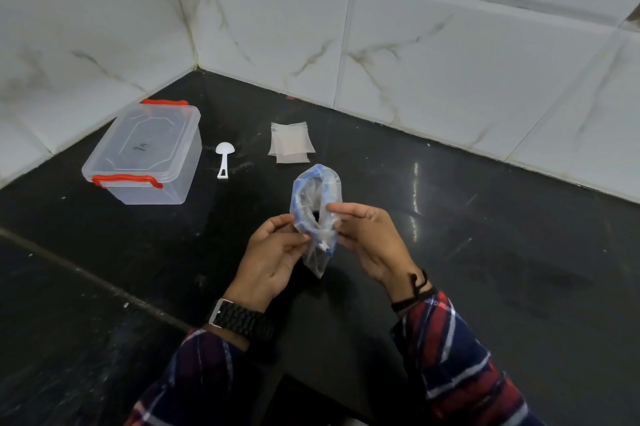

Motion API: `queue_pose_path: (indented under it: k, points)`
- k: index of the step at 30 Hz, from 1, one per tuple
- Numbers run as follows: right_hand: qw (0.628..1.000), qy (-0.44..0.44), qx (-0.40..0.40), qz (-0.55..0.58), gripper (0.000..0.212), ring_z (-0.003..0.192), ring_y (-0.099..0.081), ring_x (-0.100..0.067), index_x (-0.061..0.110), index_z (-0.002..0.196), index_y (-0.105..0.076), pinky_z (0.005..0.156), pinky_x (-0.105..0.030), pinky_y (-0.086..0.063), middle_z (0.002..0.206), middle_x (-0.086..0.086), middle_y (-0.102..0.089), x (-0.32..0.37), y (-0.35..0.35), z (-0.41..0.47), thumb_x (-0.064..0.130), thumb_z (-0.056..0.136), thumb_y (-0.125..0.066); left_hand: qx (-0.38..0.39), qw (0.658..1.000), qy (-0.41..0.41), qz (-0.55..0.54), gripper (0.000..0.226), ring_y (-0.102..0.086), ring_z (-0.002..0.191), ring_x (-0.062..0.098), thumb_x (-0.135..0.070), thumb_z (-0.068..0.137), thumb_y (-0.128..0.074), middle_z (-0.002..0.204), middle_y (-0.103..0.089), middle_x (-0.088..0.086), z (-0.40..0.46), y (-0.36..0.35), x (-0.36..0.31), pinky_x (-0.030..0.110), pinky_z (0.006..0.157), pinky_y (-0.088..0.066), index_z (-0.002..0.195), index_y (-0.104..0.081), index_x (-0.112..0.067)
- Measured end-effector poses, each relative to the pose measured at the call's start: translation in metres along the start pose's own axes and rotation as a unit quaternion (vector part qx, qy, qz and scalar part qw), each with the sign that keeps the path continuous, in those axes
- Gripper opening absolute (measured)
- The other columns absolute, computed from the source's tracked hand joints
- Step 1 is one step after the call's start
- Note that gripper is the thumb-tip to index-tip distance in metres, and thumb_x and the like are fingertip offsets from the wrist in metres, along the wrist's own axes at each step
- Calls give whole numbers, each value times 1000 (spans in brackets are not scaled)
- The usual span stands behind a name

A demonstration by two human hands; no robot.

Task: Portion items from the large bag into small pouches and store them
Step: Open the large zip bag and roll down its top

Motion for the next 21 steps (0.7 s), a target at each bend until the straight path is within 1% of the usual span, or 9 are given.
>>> queue_pose_path:
  k: [2, 5, 7, 9, 10, 12, 14, 18, 21]
  points:
    - [996, -34, 0, 78, 32, 79, -69, -21, 1, 96, -65, 63, -25, -58, 98, -18, -68, -5, -1, -1, -18, 87, -41, 21, 997, 33, -66, 30, -71, 83, 25, 18, 84, -48, 99, -68, 18, 1, -4, 5, 31, 64, -59, 100, -56, -6]
    - [986, -71, -5, 152, 36, 82, -67, -27, 2, 93, -64, 73, -34, -59, 96, -20, -66, -13, -3, 1, -21, 85, -37, 48, 991, 53, -110, 31, -69, 81, 24, 19, 81, -44, 94, -67, 16, -2, -12, 7, 32, 67, -60, 95, -56, -7]
    - [975, -88, -7, 204, 38, 82, -66, -28, 3, 94, -61, 73, -36, -58, 95, -20, -65, -16, -3, 2, -22, 85, -33, 33, 982, 62, -176, 32, -64, 72, 20, 19, 73, -44, 80, -64, 13, -2, -11, 9, 28, 59, -58, 86, -54, -8]
    - [963, -93, -15, 254, 41, 85, -66, -30, 2, 99, -59, 72, -38, -58, 101, -22, -64, -15, 3, 5, -22, 86, -29, -2, 967, 62, -245, 33, -50, 63, 15, 20, 77, -37, 68, -54, 7, 2, -3, 8, 20, 48, -49, 78, -48, -11]
    - [961, -89, -20, 261, 41, 86, -66, -30, 2, 101, -58, 71, -39, -59, 104, -23, -64, -13, 8, 7, -22, 86, -29, -22, 967, 59, -247, 34, -46, 63, 14, 20, 82, -34, 69, -51, 6, 3, 3, 7, 19, 49, -46, 77, -46, -11]
    - [972, -71, -27, 223, 41, 89, -68, -30, 2, 103, -61, 70, -37, -61, 109, -23, -64, -8, 15, 9, -21, 86, -31, -43, 977, 49, -202, 31, -49, 67, 15, 17, 86, -35, 75, -52, 8, 2, 8, 3, 23, 61, -46, 81, -49, -11]
    - [987, -53, -24, 147, 38, 90, -68, -28, 3, 100, -65, 66, -33, -59, 112, -22, -63, -6, 14, 7, -19, 86, -37, -41, 989, 34, -137, 24, -57, 77, 18, 11, 89, -41, 82, -57, 11, -3, 6, -1, 31, 74, -49, 88, -52, -10]
    - [998, -14, -40, 35, 37, 96, -68, -26, 9, 95, -70, 67, -26, -56, 117, -18, -63, -8, 8, 6, -14, 86, -43, -16, 999, -31, 13, 4, -67, 94, 27, -4, 91, -53, 94, -68, 13, -7, -5, -6, 41, 87, -53, 94, -55, -8]
    - [1000, 6, -24, -17, 36, 97, -67, -24, 12, 102, -69, 64, -21, -53, 117, -13, -63, -9, 3, 6, -11, 85, -47, -23, 991, -83, 99, 22, -68, 95, 27, -3, 87, -63, 101, -68, 16, -9, -6, -7, 39, 86, -56, 106, -53, -2]
Point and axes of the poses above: each hand's wrist, its own z-axis towards the middle knuckle, its own y-axis out of the back of the hand, x = y × z, the point moved 8 cm from there along z, towards the middle knuckle
